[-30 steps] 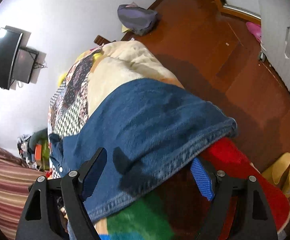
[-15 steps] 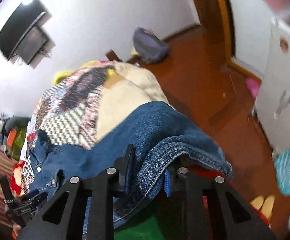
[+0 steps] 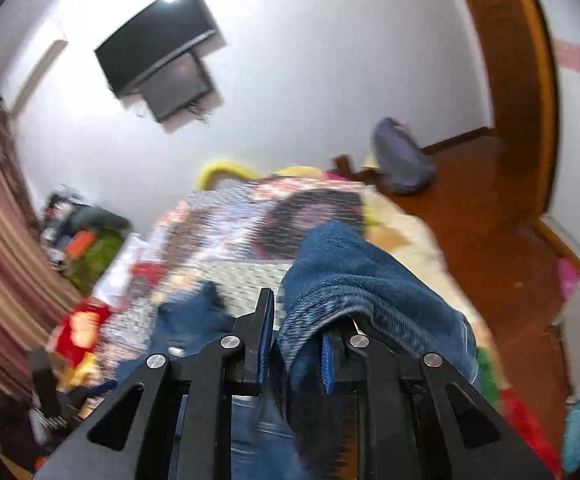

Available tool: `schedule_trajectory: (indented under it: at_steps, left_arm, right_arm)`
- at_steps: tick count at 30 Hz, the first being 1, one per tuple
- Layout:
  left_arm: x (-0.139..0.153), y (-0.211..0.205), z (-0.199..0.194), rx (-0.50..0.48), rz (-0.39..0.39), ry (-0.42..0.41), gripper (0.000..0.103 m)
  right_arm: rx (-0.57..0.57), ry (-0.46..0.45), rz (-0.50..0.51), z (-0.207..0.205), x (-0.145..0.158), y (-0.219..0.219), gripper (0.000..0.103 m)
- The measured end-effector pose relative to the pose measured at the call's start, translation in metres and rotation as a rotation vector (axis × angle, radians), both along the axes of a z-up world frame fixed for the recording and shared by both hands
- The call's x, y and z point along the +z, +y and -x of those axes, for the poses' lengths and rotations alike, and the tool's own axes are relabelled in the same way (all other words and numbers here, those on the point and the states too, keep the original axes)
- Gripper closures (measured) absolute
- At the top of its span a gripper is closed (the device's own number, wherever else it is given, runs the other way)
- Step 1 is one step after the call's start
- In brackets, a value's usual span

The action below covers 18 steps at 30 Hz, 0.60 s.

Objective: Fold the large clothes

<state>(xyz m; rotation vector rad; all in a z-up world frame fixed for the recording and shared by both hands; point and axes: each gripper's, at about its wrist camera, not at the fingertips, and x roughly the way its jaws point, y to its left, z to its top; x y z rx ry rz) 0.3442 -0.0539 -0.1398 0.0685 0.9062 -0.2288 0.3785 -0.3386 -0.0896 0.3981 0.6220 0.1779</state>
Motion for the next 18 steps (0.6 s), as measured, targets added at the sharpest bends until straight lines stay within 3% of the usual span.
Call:
schedule_trajectory:
  at_steps: [8, 13, 18]
  left_arm:
    - [0.02, 0.026, 0.024, 0.023, -0.002, -0.077, 0.001]
    - [0.024, 0.045, 0.035, 0.046, -0.01, -0.105, 0.001]
    - [0.022, 0.061, 0.041, 0.078, -0.001, -0.099, 0.001]
  right_arm:
    - [0.205, 0.049, -0.057, -0.035, -0.005, 0.107, 0.086]
    - [0.329, 0.164, -0.024, -0.056, -0.042, 0.179, 0.086]
    - [0.438, 0.312, 0.002, -0.059, -0.095, 0.223, 0.086]
